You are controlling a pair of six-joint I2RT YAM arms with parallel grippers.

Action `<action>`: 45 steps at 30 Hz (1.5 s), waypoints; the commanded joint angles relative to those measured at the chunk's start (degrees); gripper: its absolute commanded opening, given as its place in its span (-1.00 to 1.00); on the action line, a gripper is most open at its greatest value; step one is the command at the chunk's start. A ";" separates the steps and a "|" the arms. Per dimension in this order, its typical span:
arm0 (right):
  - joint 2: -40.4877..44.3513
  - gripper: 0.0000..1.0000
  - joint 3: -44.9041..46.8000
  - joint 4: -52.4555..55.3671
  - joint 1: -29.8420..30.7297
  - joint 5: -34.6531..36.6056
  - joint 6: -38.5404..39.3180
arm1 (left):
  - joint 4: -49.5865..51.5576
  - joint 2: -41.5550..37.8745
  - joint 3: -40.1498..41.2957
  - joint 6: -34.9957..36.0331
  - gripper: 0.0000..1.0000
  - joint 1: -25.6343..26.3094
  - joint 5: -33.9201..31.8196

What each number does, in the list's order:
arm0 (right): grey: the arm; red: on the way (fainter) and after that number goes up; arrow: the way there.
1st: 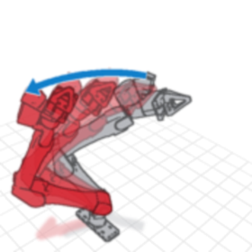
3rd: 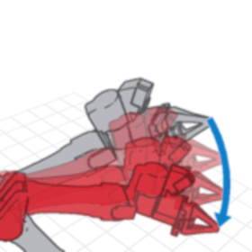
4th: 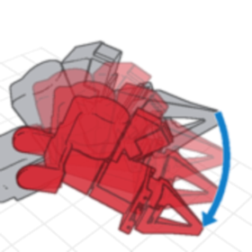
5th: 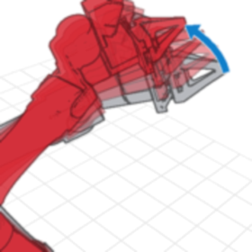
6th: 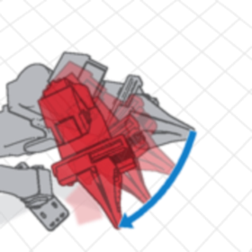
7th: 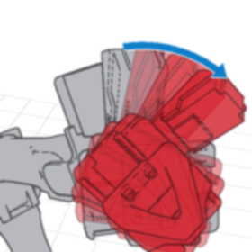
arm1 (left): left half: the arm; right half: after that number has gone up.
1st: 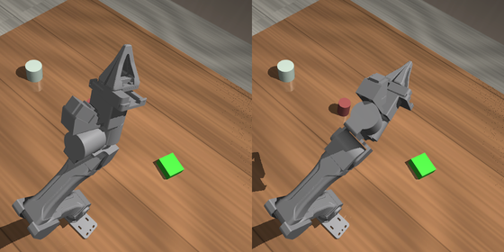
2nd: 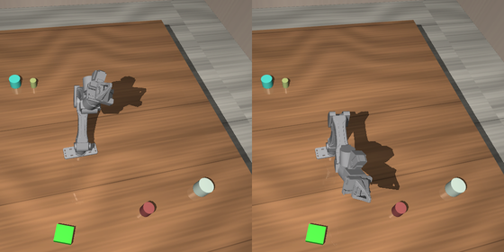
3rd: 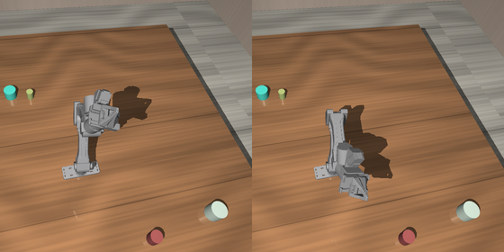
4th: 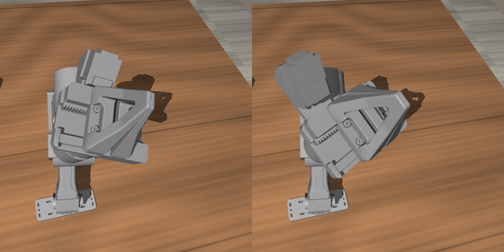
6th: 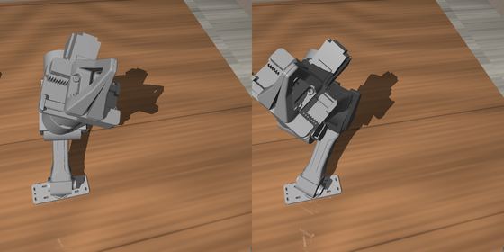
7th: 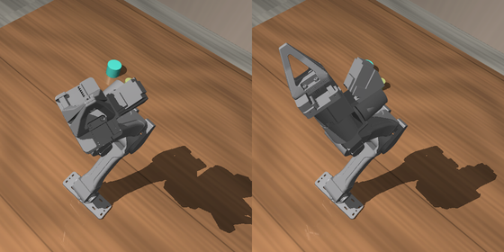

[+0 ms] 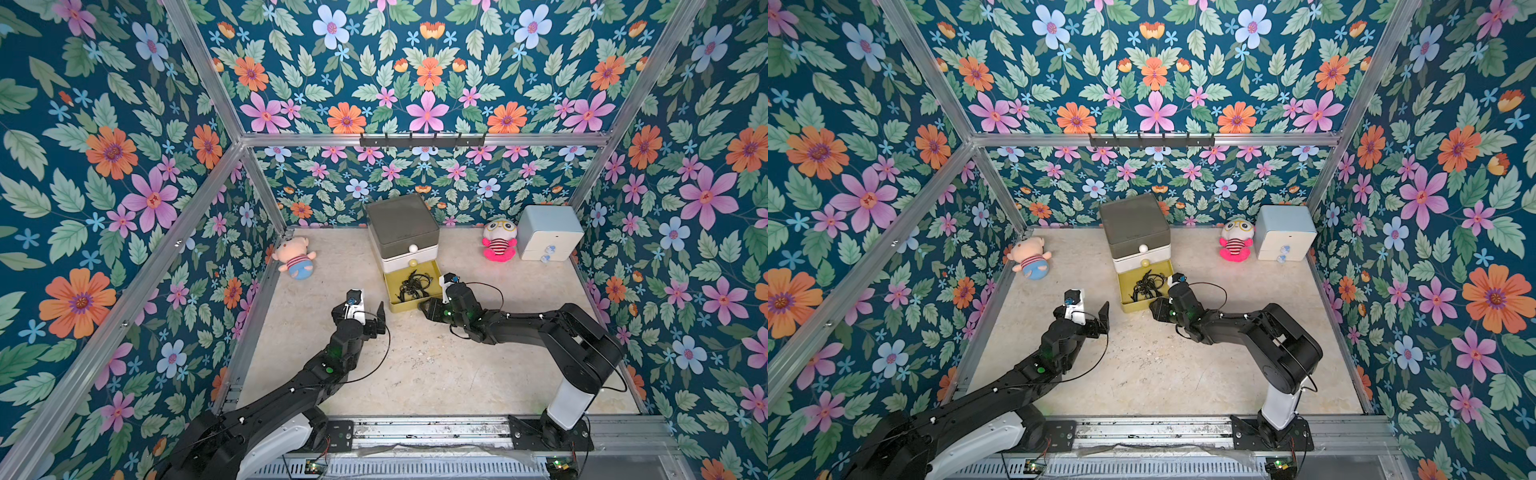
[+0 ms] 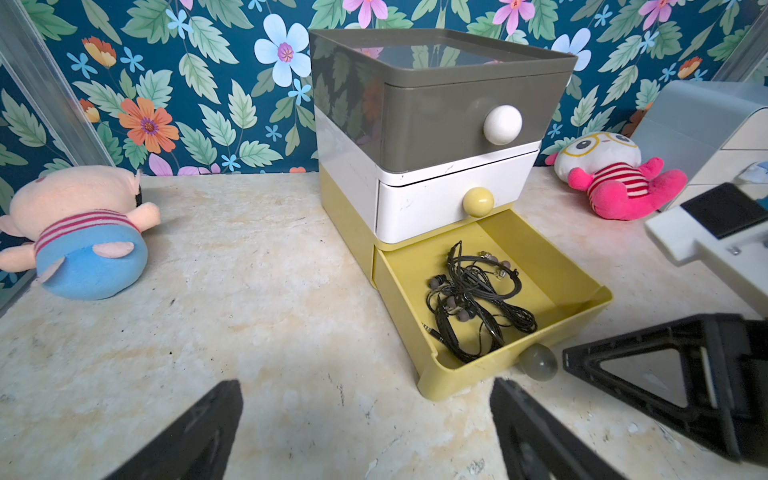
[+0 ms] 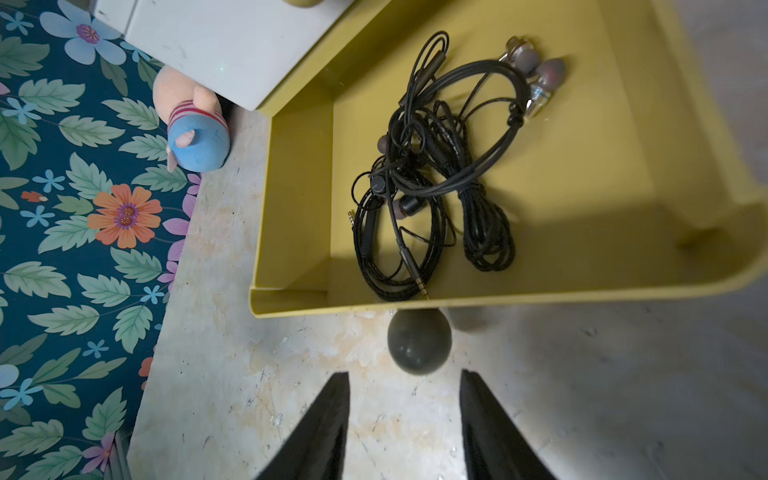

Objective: Place the wired earphones into the drawer by color
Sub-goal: Close the drawer in the storage box.

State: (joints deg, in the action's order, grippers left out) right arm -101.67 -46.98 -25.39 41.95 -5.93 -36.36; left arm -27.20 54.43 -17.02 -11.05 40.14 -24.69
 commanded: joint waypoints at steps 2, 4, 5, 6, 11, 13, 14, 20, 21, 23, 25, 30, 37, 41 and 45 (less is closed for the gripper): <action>-1.28 -0.07 -0.79 -2.39 0.08 -0.48 -0.73 | -0.48 -0.08 0.23 0.24 0.98 -0.06 -0.54; -1.90 -0.07 -1.01 -2.63 0.08 -0.18 -0.73 | -0.48 -0.12 0.15 0.24 0.98 -0.06 -0.60; -2.13 -0.08 -1.14 -2.65 0.06 0.00 -0.69 | -0.48 -0.13 0.17 0.24 0.98 -0.06 -0.54; -2.39 -0.08 -1.26 -2.65 0.06 0.12 -0.73 | -0.48 -0.13 0.22 0.24 0.98 -0.06 -0.54; -3.59 -0.09 -1.93 -2.65 0.06 0.39 -0.60 | -0.48 -0.15 0.18 0.24 0.98 -0.06 -0.58; -4.15 -0.10 -2.28 -2.74 0.10 0.48 -0.60 | -0.48 -0.16 0.14 0.24 0.98 -0.06 -0.63; -4.29 -0.10 -2.29 -2.78 0.08 0.46 -0.64 | -0.48 -0.20 0.14 0.24 0.99 -0.06 -0.64; -5.47 -0.13 -2.83 -3.26 0.07 0.48 -0.58 | -0.40 -0.18 0.14 0.33 0.98 -0.06 -0.81; -5.64 -0.14 -2.86 -3.40 0.06 0.48 -0.53 | -0.40 -0.12 0.15 0.32 0.98 -0.06 -0.78; -5.97 -0.15 -2.94 -3.61 0.06 0.52 -0.50 | -0.40 -0.12 0.14 0.32 0.98 -0.06 -0.85; -6.15 -0.16 -2.96 -3.78 0.06 0.66 -0.48 | -0.40 -0.19 0.19 0.33 0.98 -0.06 -0.81; -6.44 -0.20 -2.91 -4.32 0.06 1.17 -0.50 | -0.40 -0.22 0.26 0.41 0.98 -0.06 -0.94; -6.12 -0.31 -2.92 -4.75 0.06 1.77 -0.51 | -0.31 -0.33 0.24 0.44 0.99 -0.06 -0.92; -5.62 -0.33 -2.76 -4.76 0.08 2.58 -0.52 | -0.31 -0.33 0.20 0.41 0.98 -0.06 -0.91; -5.25 -0.35 -2.92 -4.63 0.09 3.28 -0.43 | -0.22 -0.53 0.23 0.41 0.98 -0.06 -1.04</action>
State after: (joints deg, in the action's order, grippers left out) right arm -107.46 -49.74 -28.75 42.00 -4.36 -36.95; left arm -27.18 54.13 -17.02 -11.03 40.14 -25.34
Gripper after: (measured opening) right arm 0.337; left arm 0.992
